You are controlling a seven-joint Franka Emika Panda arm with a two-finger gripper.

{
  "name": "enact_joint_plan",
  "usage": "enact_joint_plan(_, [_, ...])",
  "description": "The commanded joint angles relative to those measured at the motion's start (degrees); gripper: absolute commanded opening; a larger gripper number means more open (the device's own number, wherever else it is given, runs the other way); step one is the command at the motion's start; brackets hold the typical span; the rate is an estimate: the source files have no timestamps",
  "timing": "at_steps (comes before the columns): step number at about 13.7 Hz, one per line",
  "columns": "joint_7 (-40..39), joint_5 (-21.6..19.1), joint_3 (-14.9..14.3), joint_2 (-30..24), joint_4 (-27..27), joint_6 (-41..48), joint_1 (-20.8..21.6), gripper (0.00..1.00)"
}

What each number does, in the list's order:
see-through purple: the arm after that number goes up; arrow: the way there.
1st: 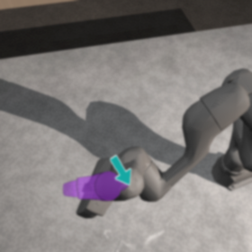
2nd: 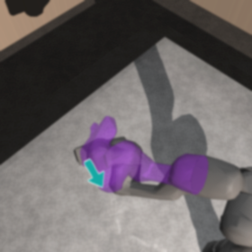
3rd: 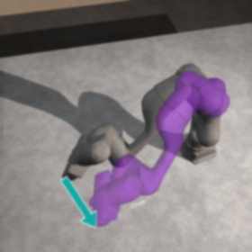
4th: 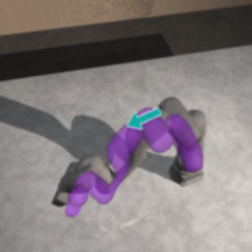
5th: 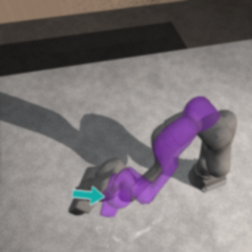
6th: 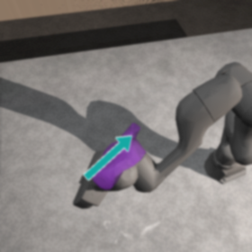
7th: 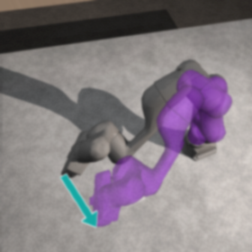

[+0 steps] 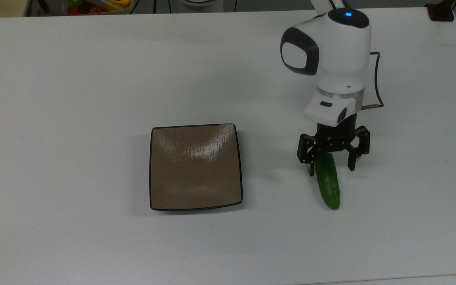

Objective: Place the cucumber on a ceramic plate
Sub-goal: 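Close the gripper around the middle of the cucumber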

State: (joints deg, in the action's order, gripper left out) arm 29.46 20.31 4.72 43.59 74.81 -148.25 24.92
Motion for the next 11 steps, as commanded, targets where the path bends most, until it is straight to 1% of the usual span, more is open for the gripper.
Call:
enact_joint_plan(1, [4.37, 4.56, -0.94, 5.09, -4.31, -1.69, 1.27, 1.0])
enact_joint_plan(11, [5.43, 5.45, -0.85, 6.59, -3.53, -3.19, 1.8, 1.0])
